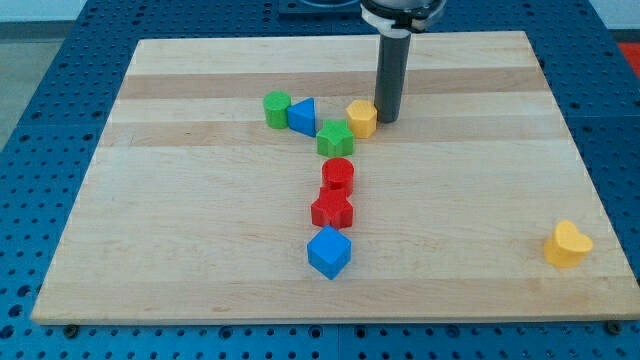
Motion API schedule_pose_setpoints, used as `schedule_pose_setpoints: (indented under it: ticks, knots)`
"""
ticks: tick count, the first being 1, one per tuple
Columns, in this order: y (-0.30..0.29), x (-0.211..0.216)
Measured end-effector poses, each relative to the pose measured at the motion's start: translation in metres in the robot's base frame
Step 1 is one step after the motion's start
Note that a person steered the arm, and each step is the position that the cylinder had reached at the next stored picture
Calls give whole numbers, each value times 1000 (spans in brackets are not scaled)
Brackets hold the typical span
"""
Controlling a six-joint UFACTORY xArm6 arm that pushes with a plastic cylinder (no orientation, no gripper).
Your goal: Move the yellow heart to center right
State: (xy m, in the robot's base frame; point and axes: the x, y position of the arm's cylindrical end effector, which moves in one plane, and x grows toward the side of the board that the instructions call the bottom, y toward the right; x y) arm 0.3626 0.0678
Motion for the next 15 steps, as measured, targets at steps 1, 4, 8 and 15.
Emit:
schedule_pose_setpoints:
  ticks: [1, 4, 8, 15]
  knots:
    - [4, 0]
    - [179, 139]
    - [164, 254]
    - [126, 253]
